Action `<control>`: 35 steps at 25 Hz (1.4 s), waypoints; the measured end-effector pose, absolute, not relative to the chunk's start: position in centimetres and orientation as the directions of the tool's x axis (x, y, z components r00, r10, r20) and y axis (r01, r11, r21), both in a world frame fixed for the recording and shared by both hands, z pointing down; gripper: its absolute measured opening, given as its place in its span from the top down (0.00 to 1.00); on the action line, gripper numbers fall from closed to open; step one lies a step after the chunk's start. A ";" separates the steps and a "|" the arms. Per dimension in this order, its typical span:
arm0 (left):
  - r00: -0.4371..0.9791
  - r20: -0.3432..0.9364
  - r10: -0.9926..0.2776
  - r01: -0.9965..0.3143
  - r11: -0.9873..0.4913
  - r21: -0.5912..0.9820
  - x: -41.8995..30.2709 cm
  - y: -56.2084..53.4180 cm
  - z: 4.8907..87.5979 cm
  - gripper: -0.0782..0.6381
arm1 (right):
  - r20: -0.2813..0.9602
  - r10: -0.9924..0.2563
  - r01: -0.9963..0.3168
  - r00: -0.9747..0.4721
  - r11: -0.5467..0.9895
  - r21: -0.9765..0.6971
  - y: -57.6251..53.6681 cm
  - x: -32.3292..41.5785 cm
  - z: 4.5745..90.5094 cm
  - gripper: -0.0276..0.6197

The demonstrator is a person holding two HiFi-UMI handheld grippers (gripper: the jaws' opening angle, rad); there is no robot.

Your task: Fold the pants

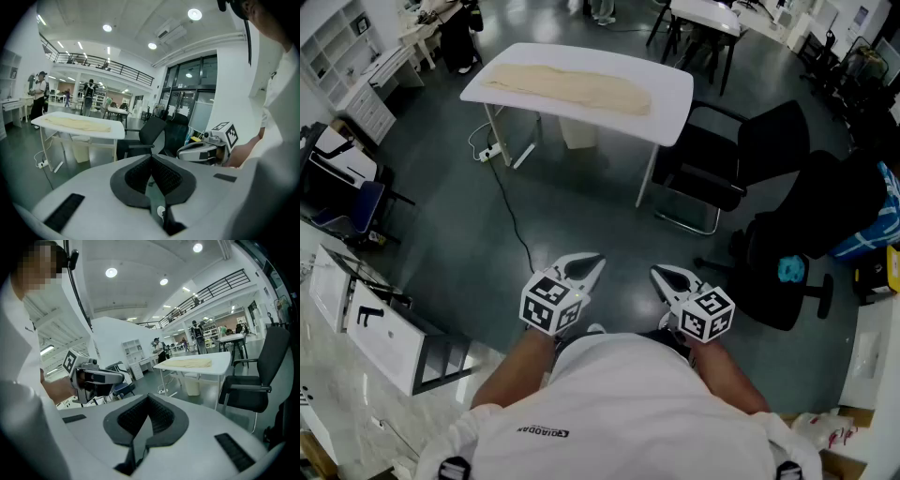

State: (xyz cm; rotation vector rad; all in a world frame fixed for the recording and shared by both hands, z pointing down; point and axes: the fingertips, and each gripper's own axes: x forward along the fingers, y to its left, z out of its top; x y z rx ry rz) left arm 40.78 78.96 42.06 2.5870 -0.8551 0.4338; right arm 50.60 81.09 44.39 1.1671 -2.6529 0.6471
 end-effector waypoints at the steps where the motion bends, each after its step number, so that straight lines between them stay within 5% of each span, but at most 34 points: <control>1: 0.767 0.399 -0.502 -0.619 -0.742 0.257 40.7 78.9 42.0 0.85 | 0.323 -0.658 -0.733 -0.680 0.601 -0.319 81.1 50.6 44.4 0.93; 35: 0.771 0.404 -0.492 -0.615 -0.740 0.272 37.8 78.8 42.8 0.85 | 0.333 -0.655 -0.735 -0.678 0.594 -0.327 80.6 47.1 44.5 0.93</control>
